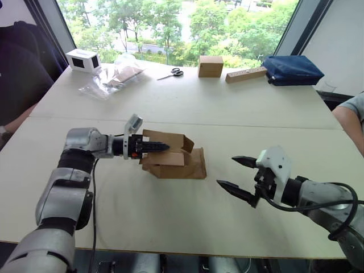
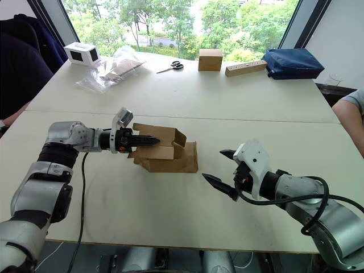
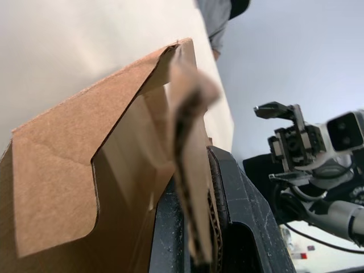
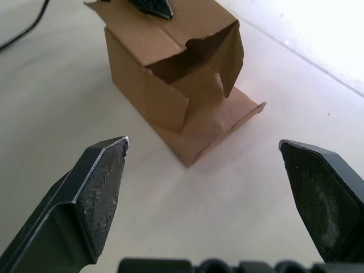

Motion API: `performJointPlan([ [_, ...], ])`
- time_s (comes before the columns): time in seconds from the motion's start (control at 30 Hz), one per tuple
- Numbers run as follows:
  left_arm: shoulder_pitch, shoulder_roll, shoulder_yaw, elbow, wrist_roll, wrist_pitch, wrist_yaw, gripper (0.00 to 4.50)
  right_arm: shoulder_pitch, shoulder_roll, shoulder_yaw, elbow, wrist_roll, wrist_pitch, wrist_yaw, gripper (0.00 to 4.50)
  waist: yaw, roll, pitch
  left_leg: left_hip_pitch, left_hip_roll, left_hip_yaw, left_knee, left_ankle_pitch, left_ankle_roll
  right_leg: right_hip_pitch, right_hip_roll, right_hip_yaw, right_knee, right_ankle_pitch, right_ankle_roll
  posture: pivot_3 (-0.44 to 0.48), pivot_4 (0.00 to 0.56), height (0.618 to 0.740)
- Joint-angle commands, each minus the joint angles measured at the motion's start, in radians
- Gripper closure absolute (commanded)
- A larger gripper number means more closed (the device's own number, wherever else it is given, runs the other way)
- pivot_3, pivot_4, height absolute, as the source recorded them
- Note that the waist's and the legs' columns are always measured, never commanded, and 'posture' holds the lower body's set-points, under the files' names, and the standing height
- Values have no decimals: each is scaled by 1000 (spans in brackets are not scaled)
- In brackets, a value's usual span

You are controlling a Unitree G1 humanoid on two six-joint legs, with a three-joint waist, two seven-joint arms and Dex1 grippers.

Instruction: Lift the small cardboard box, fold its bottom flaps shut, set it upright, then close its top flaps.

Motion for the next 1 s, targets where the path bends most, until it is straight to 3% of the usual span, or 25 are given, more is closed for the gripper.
performJointPlan([
  [0.03,-40,27,106,-207,-34,-171,-3,4438,-137,126,-147,76,213,-8,-159,0,-1,0,0,0,0,0,0,0,0,0,0,0,0,0,0,0,150,740],
  [0.1,-60,31,139,-295,-41,-243,4,4438,-221,170,-184,117,307,-9,-235,0,-1,0,0,-1,1,0,1,0,0,-1,-1,0,1,0,0,0,150,740],
  [0.2,-94,49,126,-370,-30,-293,-6,4500,-336,198,-187,155,405,-11,-305,860,0,1,0,-1,0,0,1,0,0,-1,-3,0,2,0,0,0,150,740],
  [0.37,-135,66,98,-398,-9,-371,-29,4500,-499,238,-147,221,432,-49,-382,2578,-3,2,0,0,-1,1,1,0,0,0,-3,0,2,0,0,0,150,740],
  [0.47,-157,70,92,-397,0,-401,-31,4500,-577,254,-104,248,407,-73,-385,3962,-3,2,0,0,-1,1,1,0,1,-1,-3,0,3,0,0,0,150,740],
  [0.53,-164,72,90,-396,-2,-408,-32,4500,-602,262,-89,258,401,-84,-387,4476,-3,2,0,-1,-1,1,1,0,1,-1,-2,0,3,0,0,0,150,740],
  [0.77,-164,72,101,-445,-42,-383,-27,4500,-636,258,44,283,280,-89,-352,4476,-8,2,0,-1,-1,1,2,-1,1,-1,-2,0,2,0,1,0,150,740],
  [1.0,-149,74,101,-483,-74,-359,-28,4500,-635,287,93,317,185,-122,-311,4476,-9,2,0,-1,-1,1,2,-1,2,-1,-2,0,2,0,1,0,150,740],
])
